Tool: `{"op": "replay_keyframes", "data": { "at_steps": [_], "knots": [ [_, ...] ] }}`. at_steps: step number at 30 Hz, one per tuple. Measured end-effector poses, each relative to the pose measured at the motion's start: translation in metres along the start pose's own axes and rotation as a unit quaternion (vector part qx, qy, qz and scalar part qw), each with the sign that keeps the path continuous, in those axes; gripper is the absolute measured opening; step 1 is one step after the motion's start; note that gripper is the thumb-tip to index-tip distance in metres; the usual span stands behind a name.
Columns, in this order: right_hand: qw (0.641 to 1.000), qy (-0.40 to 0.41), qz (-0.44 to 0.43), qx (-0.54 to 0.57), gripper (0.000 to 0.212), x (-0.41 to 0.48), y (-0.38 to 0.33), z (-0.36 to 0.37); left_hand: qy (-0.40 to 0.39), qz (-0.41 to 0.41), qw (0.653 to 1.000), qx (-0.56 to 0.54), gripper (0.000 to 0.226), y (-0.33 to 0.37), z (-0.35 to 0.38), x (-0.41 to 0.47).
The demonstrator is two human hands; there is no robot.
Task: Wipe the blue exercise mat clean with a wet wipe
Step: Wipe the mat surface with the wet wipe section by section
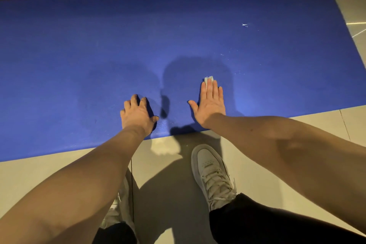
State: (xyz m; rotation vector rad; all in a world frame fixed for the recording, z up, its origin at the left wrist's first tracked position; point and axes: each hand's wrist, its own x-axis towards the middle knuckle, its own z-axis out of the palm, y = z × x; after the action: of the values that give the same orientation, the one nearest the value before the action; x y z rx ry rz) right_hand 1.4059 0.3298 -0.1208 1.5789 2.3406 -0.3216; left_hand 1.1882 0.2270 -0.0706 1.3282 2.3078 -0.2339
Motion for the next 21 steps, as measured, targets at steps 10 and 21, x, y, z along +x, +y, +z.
{"op": "replay_keyframes", "data": {
  "at_steps": [10, 21],
  "knots": [
    [0.961, 0.063, -0.268, 0.025, 0.088, -0.046, -0.037, 0.033, 0.010, 0.006, 1.000, -0.005, 0.079, 0.009, 0.006, -0.008],
    [0.999, 0.019, -0.037, 0.025, 0.092, -0.060, 0.003, 0.023, 0.018, 0.004, 1.000, -0.018, 0.071, 0.011, 0.010, -0.013]
  ]
}}
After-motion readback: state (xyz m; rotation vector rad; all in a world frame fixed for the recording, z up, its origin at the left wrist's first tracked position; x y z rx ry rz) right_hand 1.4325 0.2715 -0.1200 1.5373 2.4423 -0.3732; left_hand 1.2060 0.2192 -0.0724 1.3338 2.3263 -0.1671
